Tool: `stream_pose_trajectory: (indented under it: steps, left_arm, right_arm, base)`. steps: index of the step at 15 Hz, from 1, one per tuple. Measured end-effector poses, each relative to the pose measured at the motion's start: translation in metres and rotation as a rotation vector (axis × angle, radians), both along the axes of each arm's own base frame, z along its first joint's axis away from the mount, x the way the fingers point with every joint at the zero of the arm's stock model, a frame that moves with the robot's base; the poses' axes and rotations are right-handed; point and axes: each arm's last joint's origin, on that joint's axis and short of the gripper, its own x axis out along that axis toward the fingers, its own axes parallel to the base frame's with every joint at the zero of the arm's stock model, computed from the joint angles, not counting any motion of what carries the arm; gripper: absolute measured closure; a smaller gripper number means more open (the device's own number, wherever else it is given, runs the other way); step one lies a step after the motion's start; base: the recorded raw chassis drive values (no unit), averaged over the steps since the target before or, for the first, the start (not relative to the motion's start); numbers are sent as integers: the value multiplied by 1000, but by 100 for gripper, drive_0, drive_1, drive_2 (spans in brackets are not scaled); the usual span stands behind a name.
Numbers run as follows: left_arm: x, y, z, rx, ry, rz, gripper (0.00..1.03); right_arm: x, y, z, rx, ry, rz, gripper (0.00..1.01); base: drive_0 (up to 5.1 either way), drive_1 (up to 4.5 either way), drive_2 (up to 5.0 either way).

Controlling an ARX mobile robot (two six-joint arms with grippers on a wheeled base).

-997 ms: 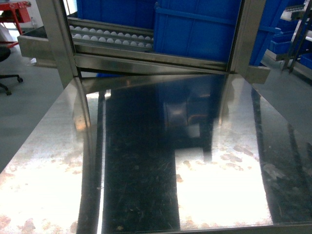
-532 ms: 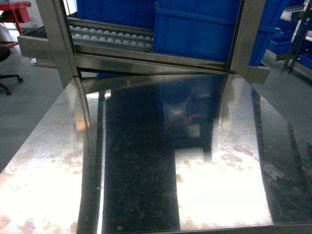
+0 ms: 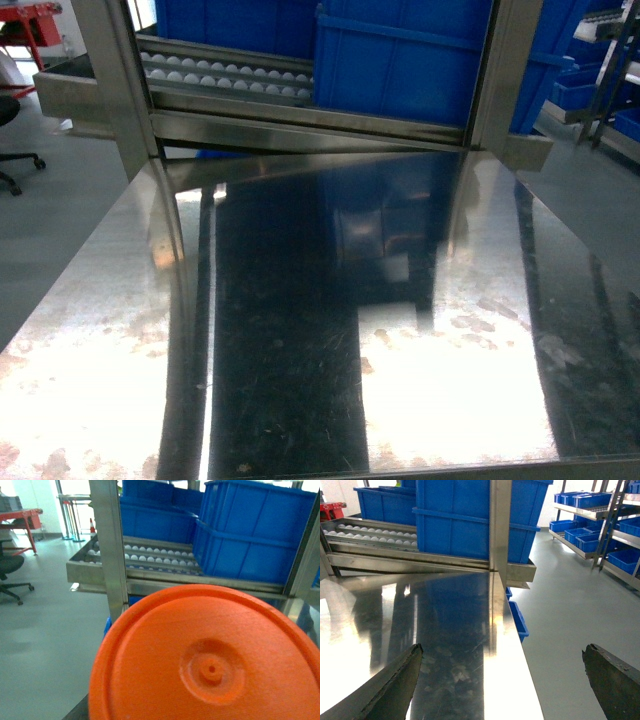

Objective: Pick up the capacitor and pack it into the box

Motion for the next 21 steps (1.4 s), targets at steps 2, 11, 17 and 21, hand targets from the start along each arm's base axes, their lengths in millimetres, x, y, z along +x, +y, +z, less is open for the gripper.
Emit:
stream_pose_trajectory:
  steps: [2,11,17,21]
  left_arm:
    - [-15,21,-16,14,35,14,59]
    - [-50,60,-50,13,45,-8,59]
    - [-61,63,-58,10,26,1,59]
    - [-66,63,-58,10,19,1,60]
  right_arm:
    - [0,0,0,0,0,0,3]
    - [0,0,0,0,0,0,3]
    - [0,0,0,0,0,0,3]
    - [0,0,0,0,0,0,3]
  base:
    - [0,0,0]
    - [0,0,0]
    - [0,0,0]
    - [0,0,0]
